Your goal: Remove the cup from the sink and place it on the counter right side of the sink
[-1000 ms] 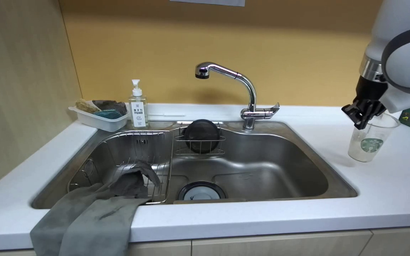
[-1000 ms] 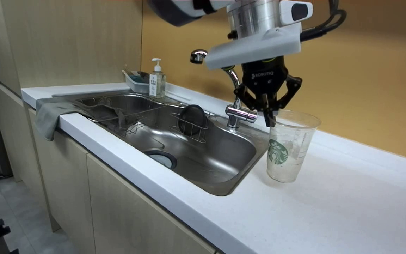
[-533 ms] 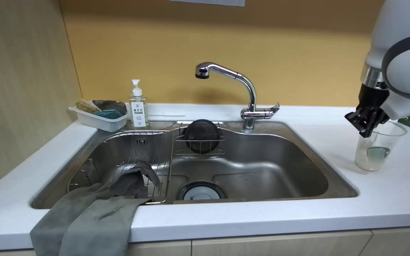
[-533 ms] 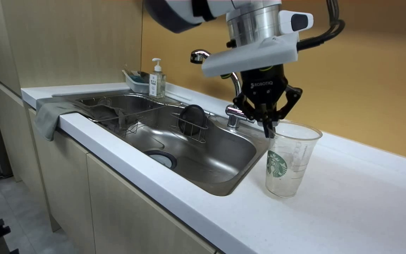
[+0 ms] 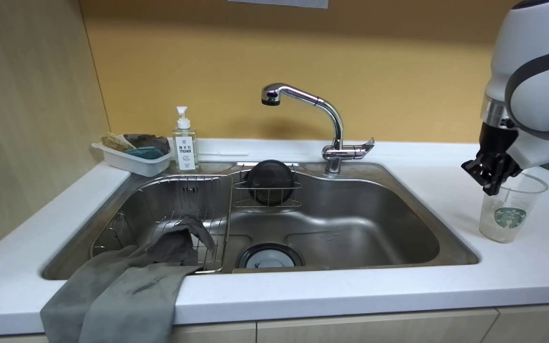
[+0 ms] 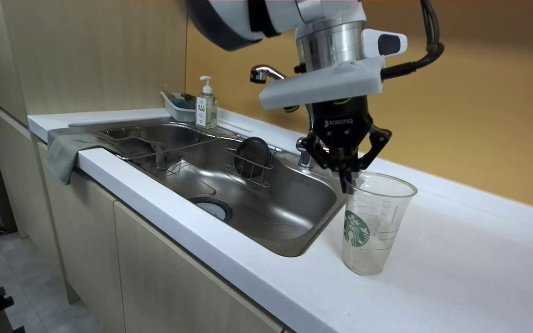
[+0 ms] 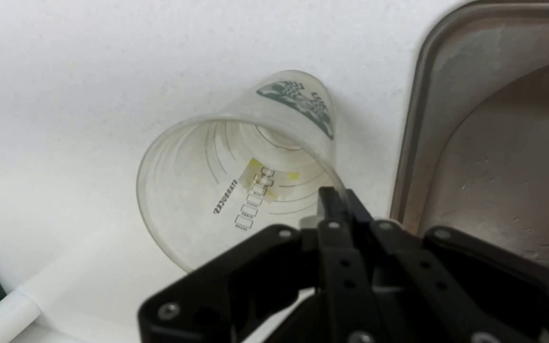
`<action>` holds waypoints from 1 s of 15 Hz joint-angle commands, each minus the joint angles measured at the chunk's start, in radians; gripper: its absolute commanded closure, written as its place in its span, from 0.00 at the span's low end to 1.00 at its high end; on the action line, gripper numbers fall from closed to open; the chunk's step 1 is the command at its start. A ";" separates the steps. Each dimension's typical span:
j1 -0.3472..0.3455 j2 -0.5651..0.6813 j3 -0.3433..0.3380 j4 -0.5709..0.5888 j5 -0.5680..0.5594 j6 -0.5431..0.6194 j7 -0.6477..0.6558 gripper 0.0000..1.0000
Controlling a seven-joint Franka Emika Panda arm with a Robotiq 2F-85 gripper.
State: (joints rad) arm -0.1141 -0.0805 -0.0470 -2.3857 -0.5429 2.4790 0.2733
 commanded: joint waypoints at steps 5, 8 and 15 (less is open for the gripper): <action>0.007 -0.004 0.002 -0.003 0.050 -0.016 0.027 0.99; 0.005 -0.002 0.002 0.000 0.052 -0.016 0.031 0.99; -0.001 0.007 0.005 0.019 -0.008 -0.014 0.090 0.50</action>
State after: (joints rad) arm -0.1140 -0.0791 -0.0475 -2.3847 -0.5121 2.4747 0.2941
